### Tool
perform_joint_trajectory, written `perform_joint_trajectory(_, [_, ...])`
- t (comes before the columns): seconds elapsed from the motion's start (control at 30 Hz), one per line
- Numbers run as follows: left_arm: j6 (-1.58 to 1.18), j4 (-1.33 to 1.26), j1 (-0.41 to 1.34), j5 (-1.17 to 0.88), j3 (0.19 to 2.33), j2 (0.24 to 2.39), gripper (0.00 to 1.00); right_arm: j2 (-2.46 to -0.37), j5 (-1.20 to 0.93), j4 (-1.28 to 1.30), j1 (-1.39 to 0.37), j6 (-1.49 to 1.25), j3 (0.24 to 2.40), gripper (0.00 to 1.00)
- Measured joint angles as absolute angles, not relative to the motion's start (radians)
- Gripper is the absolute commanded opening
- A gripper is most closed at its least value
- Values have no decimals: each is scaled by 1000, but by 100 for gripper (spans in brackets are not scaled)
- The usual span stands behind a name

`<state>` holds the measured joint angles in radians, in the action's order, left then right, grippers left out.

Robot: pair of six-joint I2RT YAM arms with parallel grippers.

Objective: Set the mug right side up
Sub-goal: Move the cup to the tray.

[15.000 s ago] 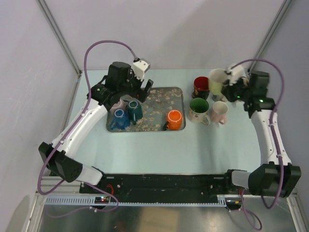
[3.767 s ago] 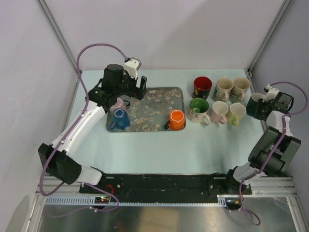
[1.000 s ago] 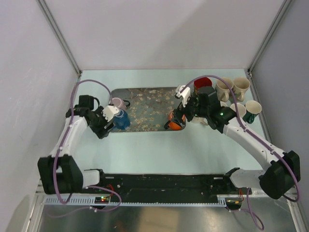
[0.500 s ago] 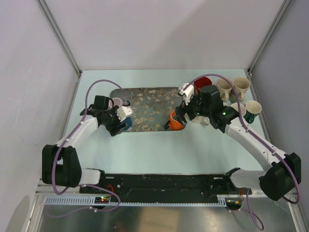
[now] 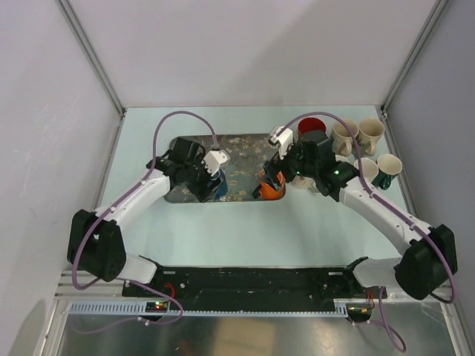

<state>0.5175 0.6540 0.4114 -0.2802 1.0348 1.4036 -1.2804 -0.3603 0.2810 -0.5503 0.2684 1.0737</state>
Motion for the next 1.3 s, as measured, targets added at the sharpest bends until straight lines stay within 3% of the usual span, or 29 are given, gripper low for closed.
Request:
perform_joint_trajectory(0.2, [325, 648, 395, -287, 1059, 1383, 86, -1391, -338, 255, -604, 213, 1082, 94])
perform_joint_trajectory(0.43, [242, 649, 333, -255, 1024, 1157, 91, -1530, -326, 230, -696, 209, 1146, 96])
perform_joint_trajectory(0.8, [45, 650, 152, 29, 959, 1043, 91, -1810, -300, 185, -749, 139, 1367, 97])
perform_joint_trajectory(1.1, [-1, 653, 92, 41, 934, 995, 88, -1998, -237, 188, -725, 163, 1558, 97])
perform_joint_trajectory(1.3, [0, 654, 88, 23, 933, 973, 87, -2086, -136, 163, -596, 258, 1708, 97])
